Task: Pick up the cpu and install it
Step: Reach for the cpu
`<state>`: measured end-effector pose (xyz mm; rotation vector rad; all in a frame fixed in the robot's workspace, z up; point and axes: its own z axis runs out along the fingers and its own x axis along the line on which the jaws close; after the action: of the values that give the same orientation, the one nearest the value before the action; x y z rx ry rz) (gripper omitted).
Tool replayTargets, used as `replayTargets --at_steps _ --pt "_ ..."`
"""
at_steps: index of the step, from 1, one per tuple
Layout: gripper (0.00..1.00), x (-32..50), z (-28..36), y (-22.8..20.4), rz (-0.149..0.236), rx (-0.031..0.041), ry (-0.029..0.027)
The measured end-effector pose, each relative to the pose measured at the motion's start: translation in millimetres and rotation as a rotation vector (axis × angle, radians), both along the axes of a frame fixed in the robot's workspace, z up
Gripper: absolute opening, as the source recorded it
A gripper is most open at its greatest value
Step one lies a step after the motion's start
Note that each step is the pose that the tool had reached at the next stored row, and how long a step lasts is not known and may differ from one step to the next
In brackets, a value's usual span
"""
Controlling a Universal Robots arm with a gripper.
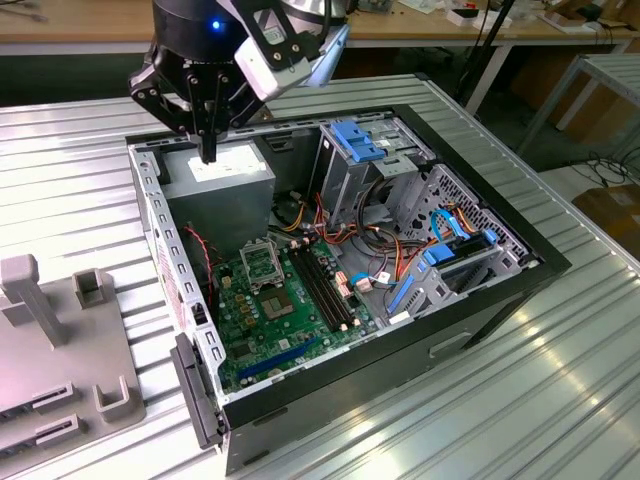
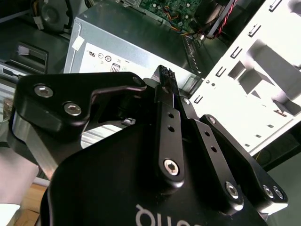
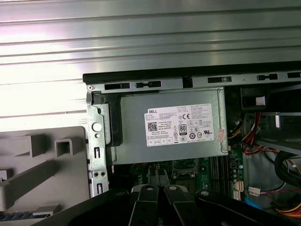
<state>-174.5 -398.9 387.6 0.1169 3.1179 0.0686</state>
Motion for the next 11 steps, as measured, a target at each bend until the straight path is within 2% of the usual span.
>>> replayTargets --at_steps 11 --pt "0.11 -4.9 -0.8 0.0 0.0 0.0 0.0001"
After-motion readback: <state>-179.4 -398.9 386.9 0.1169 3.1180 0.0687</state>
